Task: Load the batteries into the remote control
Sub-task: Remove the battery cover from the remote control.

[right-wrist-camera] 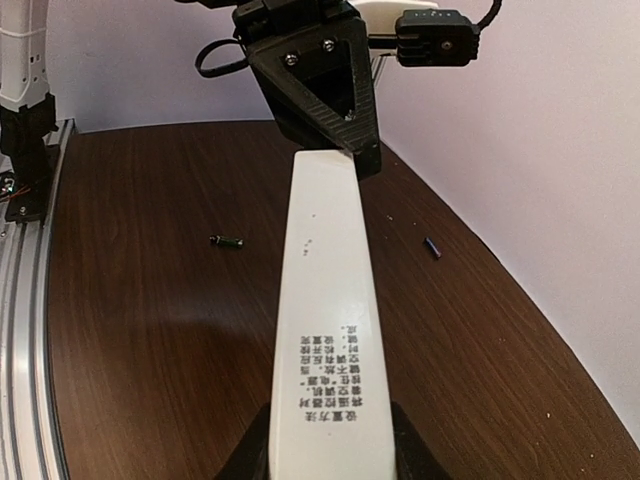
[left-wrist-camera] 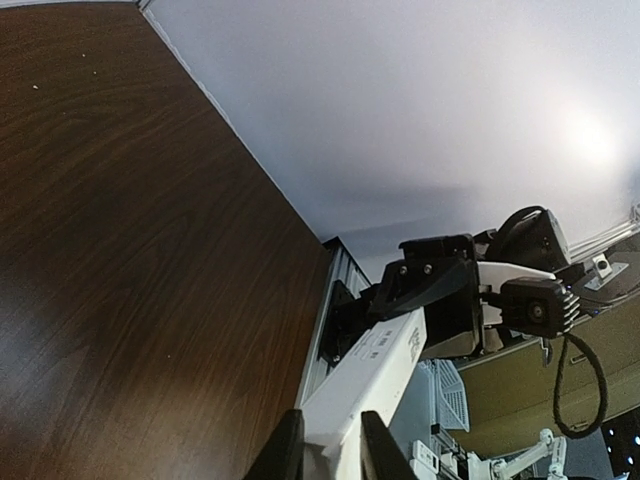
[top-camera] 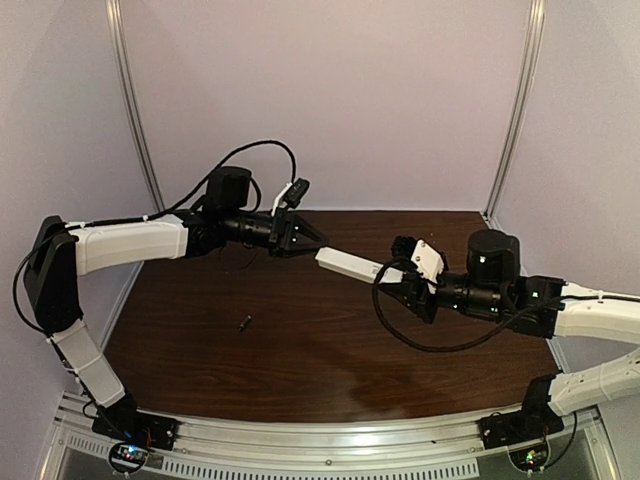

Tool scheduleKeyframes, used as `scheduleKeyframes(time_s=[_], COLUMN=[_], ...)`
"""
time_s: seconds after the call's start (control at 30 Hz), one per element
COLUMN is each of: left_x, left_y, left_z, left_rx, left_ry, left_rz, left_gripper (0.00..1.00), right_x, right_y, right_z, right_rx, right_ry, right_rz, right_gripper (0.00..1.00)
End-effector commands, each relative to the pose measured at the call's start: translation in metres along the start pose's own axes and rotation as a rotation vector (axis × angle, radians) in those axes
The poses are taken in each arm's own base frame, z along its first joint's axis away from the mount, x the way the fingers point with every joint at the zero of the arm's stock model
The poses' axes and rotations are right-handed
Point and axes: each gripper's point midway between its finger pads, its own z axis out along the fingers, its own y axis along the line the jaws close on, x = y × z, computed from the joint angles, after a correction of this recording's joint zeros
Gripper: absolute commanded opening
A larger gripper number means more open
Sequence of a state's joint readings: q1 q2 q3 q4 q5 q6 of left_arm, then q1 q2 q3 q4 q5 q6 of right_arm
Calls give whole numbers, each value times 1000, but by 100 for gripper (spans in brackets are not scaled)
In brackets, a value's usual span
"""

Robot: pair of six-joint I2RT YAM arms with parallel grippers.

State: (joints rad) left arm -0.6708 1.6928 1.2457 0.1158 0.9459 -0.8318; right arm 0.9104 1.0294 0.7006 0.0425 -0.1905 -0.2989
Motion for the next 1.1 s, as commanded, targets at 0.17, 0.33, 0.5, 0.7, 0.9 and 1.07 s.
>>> scheduleKeyframes(time_s=[0.17, 0.33, 0.5, 0.7, 0.9, 1.07], left_x=[-3, 0, 5, 3, -27, -44], left_y=[-24, -28, -24, -30, -31, -25], left_z=[-8, -6, -1, -1, -34, -64], left_rx=[46, 67, 78, 116, 160, 145], left_ry=[2, 13, 29, 35, -74, -141], left_rz=[61, 56, 42, 40, 34, 31], left_gripper=[13, 9, 9, 0, 0, 0], right_x=[0, -1, -2, -1, 3, 12], right_y=[-10, -12, -13, -12, -10, -10], right_z=[5, 5, 5, 4, 3, 4], right_rx=[56, 69, 73, 69, 66, 79], right_ry=[28, 25, 16, 7, 2, 16], right_rz=[22, 25, 24, 24, 37, 56], right_gripper=[0, 0, 0, 0, 0, 0])
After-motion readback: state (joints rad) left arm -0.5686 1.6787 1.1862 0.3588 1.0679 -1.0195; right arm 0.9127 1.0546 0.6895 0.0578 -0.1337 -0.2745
